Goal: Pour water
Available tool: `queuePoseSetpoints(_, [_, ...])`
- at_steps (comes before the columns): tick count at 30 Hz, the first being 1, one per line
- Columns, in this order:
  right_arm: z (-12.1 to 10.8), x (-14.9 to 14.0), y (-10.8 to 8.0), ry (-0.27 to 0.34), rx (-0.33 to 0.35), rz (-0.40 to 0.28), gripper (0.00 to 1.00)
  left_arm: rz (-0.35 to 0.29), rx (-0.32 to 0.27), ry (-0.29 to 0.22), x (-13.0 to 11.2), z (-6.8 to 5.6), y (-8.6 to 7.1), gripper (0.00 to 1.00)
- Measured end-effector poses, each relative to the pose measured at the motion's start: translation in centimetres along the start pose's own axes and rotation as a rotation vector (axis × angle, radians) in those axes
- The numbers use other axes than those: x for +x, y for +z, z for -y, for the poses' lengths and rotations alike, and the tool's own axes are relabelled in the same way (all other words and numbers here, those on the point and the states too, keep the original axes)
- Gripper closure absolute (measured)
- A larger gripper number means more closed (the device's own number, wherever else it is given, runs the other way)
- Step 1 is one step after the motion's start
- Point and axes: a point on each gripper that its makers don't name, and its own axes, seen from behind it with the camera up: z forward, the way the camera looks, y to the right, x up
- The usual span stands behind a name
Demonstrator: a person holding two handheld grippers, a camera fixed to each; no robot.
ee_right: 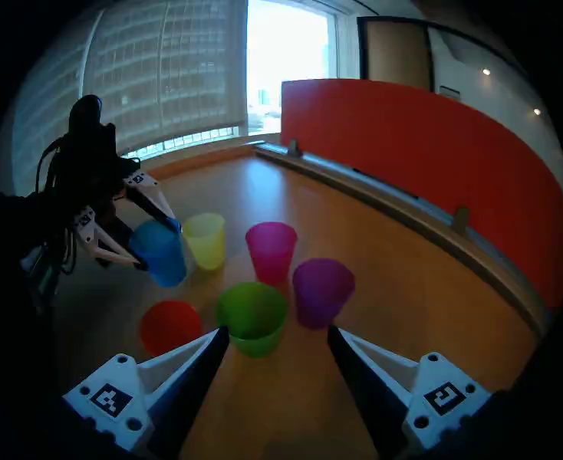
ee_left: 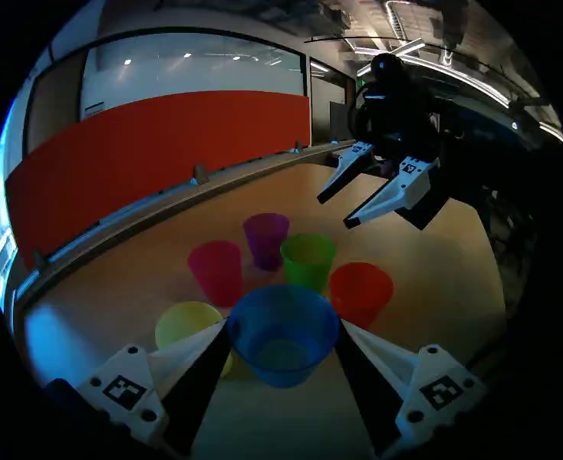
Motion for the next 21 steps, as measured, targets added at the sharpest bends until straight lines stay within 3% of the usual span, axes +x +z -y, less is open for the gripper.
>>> queuePoseSetpoints(21, [1.5,-2.2,3.1,-0.046,0.043,0.062,0.01,-0.040,0.026,-0.008,1.2,0.6,-1.5,0.12])
